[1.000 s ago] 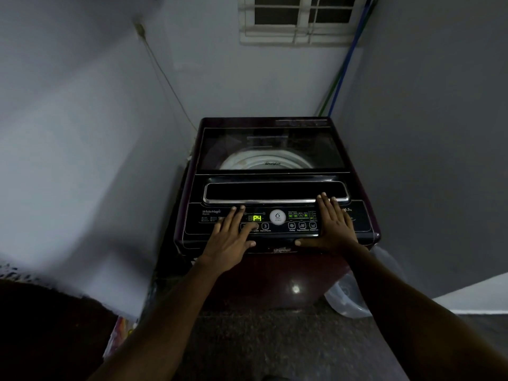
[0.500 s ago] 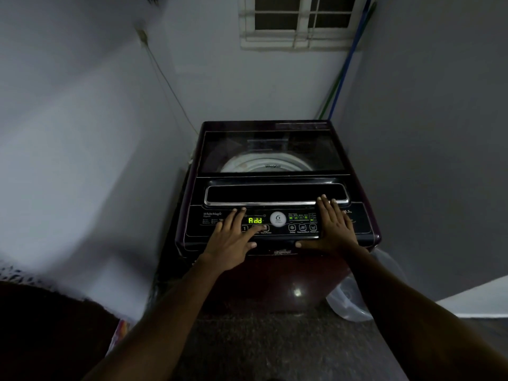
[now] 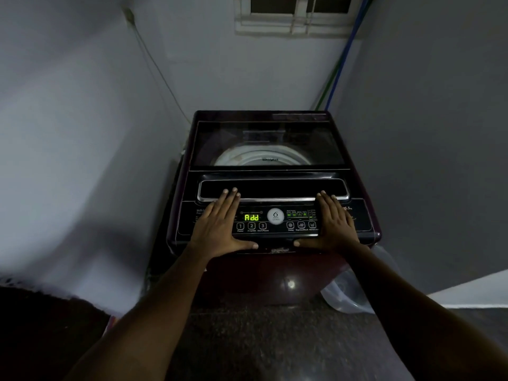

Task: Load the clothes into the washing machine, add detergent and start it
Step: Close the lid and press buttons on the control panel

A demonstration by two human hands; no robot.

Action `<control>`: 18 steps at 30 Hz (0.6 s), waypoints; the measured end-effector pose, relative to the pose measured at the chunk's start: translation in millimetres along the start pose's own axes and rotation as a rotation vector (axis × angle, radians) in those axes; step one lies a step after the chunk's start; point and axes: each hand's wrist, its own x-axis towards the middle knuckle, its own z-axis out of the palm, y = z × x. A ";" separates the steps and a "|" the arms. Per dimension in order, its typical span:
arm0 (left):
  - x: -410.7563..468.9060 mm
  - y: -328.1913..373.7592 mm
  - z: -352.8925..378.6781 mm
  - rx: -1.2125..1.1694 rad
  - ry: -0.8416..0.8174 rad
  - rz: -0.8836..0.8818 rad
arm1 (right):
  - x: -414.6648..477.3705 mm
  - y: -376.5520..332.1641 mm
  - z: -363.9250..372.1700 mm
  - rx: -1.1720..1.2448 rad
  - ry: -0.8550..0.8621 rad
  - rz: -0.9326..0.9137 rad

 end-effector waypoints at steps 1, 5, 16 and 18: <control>-0.8 -0.1 2.7 0.017 0.015 -0.001 | 0.9 0.2 0.0 -0.025 0.007 -0.005; -0.1 1.2 5.8 0.042 0.057 -0.003 | 8.7 0.8 -6.8 -0.150 0.012 -0.040; 1.0 3.5 10.1 0.053 0.098 -0.008 | 12.6 6.1 -0.9 -0.219 0.035 -0.133; 0.5 4.0 10.9 0.056 0.106 -0.016 | 11.6 7.1 0.0 -0.213 0.038 -0.130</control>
